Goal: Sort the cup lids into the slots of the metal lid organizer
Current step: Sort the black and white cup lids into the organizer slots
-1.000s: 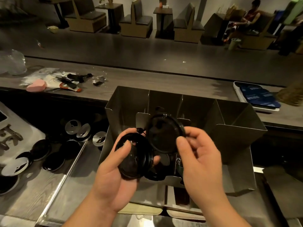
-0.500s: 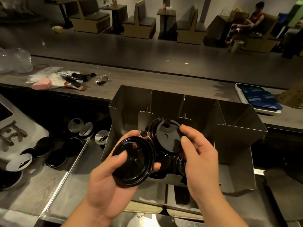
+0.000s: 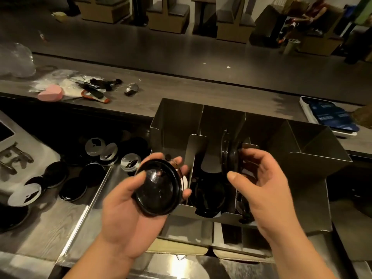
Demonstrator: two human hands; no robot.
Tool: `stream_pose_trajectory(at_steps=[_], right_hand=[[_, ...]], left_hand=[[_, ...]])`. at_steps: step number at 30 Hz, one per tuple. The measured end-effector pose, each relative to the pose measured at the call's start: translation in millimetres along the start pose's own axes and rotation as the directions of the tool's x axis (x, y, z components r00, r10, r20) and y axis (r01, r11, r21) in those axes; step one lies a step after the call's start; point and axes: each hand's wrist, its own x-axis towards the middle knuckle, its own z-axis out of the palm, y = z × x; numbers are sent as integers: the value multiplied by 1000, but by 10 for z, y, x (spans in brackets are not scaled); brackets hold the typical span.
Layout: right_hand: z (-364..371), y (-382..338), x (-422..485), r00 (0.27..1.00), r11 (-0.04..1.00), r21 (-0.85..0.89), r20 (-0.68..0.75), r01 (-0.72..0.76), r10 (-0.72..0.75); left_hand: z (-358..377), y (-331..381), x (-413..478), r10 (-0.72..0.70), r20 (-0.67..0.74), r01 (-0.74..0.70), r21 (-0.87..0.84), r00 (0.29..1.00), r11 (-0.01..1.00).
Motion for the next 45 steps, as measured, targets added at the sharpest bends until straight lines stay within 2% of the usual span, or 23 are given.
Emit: stream_pose_trajectory(at_steps=[2, 4, 6, 8, 12, 15, 24, 28, 30, 31, 33, 34, 35, 36, 38, 41, 42, 43, 45], right_hand=[[-22, -75, -27, 1000, 992, -130, 23, -3, 6], [21, -88, -57, 997, 913, -407, 72, -5, 38], [113, -21, -78, 995, 721, -691, 96, 57, 13], [231, 66, -105, 993, 537, -837, 115, 100, -6], [414, 244, -89, 989, 323, -937, 147, 136, 11], [491, 340, -49, 982, 212, -961, 188, 176, 36], [466, 344, 52, 949, 74, -954, 298, 292, 98], [442, 425, 36, 943, 78, -949, 313, 306, 116], [389, 449, -2, 940, 124, -937, 336, 326, 64], [346, 428, -12, 937, 194, -919, 349, 342, -2], [236, 305, -61, 927, 509, -778, 345, 368, -144], [192, 202, -98, 924, 687, -629, 338, 364, -180], [166, 95, -142, 918, 814, -469, 352, 343, -184], [152, 7, -187, 905, 884, -324, 370, 336, -208], [116, -53, -237, 901, 947, -91, 349, 307, -259], [13, -47, -205, 977, 969, 209, 137, 130, -161], [-35, -43, -183, 982, 966, 230, 122, 116, -147], [-74, -38, -175, 975, 975, 175, 153, 135, -163], [-110, -22, -192, 935, 960, -89, 265, 267, -235]], left_hand=[[-59, 78, 75, -24, 5, 25, -73, 1000, 997], [-97, 142, 138, -45, 81, 54, -110, 996, 993], [-139, 182, 192, -35, 126, 46, -84, 991, 995], [-165, 225, 226, -22, 66, 23, -4, 998, 1000], [-228, 250, 262, -29, 138, 33, -21, 990, 999], [-265, 233, 251, -59, 69, 61, -22, 996, 998], [-107, 232, 146, -79, -73, 79, -6, 994, 997], [1, 160, 131, -43, -77, 41, -30, 996, 999], [45, 108, 124, -42, -64, 38, -65, 997, 997], [65, 82, 126, -40, -76, 33, -81, 996, 996], [155, 8, 107, -16, -104, 8, -80, 994, 997], [218, -32, 91, 1, -115, -7, -51, 993, 999], [270, -80, 81, 22, -142, -21, 3, 990, 1000], [329, -139, 75, 35, -181, -26, 54, 983, 998], [421, -257, 85, 28, -234, -3, 109, 972, 994], [531, -373, 90, 33, -268, 4, 133, 963, 991], [550, -404, 92, 36, -291, 4, 134, 956, 991], [553, -437, 99, 46, -323, -1, 139, 945, 990], [552, -496, 103, 52, -360, 4, 153, 931, 988]])
